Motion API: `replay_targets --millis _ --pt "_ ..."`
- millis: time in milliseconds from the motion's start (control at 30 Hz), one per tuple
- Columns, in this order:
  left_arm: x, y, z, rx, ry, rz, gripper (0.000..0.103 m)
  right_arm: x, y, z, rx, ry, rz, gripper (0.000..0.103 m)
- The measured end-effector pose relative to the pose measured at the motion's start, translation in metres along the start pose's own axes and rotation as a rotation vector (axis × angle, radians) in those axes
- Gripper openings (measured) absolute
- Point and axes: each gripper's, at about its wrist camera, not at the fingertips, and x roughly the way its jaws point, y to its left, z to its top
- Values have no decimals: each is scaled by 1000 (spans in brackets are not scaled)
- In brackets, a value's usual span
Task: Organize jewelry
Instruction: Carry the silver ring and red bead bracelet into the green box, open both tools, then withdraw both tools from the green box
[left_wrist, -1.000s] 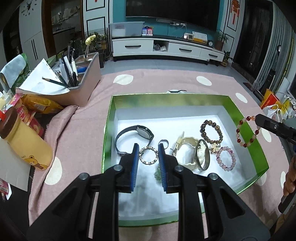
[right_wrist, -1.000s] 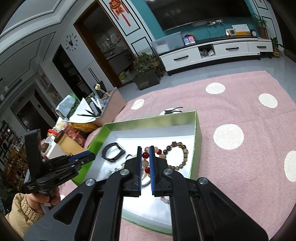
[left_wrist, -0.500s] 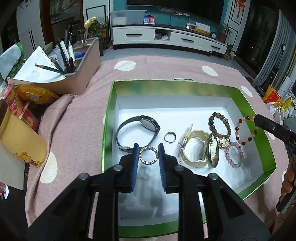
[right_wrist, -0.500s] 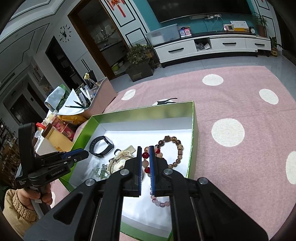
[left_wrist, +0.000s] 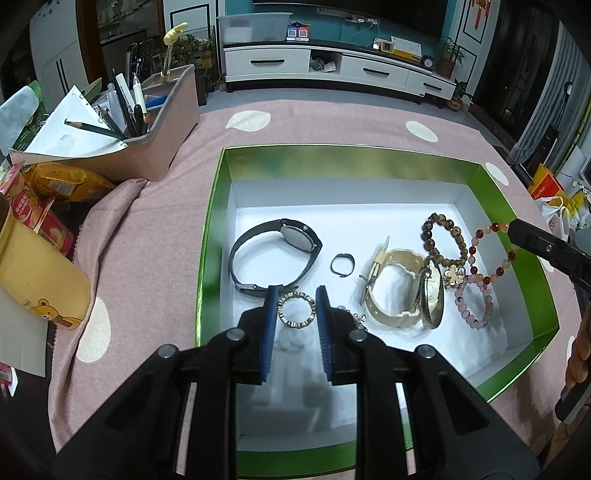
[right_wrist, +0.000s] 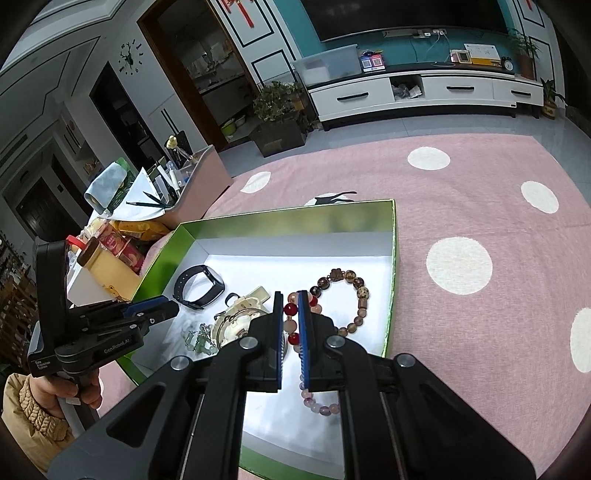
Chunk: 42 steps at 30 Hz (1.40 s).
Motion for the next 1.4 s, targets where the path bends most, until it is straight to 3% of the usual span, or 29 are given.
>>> replay_targets --millis 533,600,633,667,700,767,833,900,933,967,1167,1400 --pt "-1 -1 0 8 2 -1 21 4 4 -2 -11 22 -25 8" --pt "-4 -2 0 10 -2 5 24 2 5 -2 -14 24 -26 8" --pt "-5 -3 0 13 -3 9 34 1 7 -1 -20 24 -35 10" --pt "-9 -4 1 17 -9 13 48 -1 9 -1 -26 28 -46 20" --pt "-12 -5 2 20 -17 17 53 -2 10 0 -29 31 -51 29" --pt "-24 -9 6 39 -41 38 73 -11 17 3 -46 26 -71 63" --pt "-34 -12 11 49 -54 63 88 -22 26 8 -82 11 -110 75" --pt "-50 -17 17 63 -79 78 90 -35 36 14 -112 9 -152 86" --pt "-57 -18 20 66 -86 89 98 -38 38 16 -121 13 -167 95" --pt "-65 -20 23 67 -91 107 101 -43 43 19 -133 22 -195 102" --pt "-105 -29 42 84 -100 149 101 -66 61 34 -183 74 -325 102" --pt "-141 -33 59 25 -97 159 101 -90 78 43 -219 69 -323 102"
